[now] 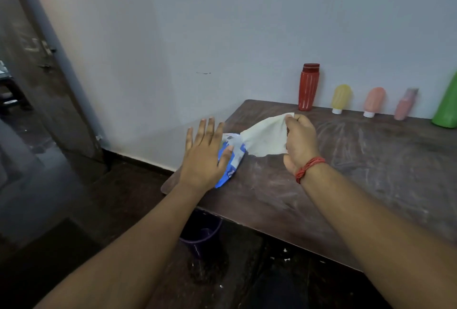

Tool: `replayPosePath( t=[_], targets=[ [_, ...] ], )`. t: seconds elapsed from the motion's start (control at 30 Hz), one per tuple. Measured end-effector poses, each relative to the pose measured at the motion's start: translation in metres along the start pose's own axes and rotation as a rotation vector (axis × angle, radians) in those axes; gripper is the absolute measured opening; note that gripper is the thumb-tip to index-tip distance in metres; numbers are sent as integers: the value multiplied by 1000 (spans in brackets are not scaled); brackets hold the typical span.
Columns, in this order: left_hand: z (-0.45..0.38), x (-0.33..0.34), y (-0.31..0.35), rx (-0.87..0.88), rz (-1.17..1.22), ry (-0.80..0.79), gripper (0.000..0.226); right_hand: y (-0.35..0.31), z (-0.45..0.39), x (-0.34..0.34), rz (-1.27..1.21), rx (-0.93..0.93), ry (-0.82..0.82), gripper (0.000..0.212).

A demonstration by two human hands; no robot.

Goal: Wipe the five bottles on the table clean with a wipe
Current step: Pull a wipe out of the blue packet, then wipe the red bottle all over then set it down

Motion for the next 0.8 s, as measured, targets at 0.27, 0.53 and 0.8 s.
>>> replayPosePath(
  t=[0.27, 0.53, 0.8],
  targets=[
    [-75, 23, 145, -94, 1060, -246, 44, -26, -20, -98, -3, 30, 33, 12],
    [-127, 80, 244, -115, 1320, -557, 20, -53, -77, -201, 309, 29, 121, 13],
    [-142, 119, 268, -523, 1835, -397, 8, -27, -100, -229, -1, 314, -32, 39]
  ],
)
Point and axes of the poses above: each hand's wrist, its own z-axis away from the middle knuckle, its own x-axis out of the palm, y = z × x, the point moved 2 cm from there along -z, towards the middle knuckle, and after that the axes turned 6 degrees about -y, right-handed, at the moved point
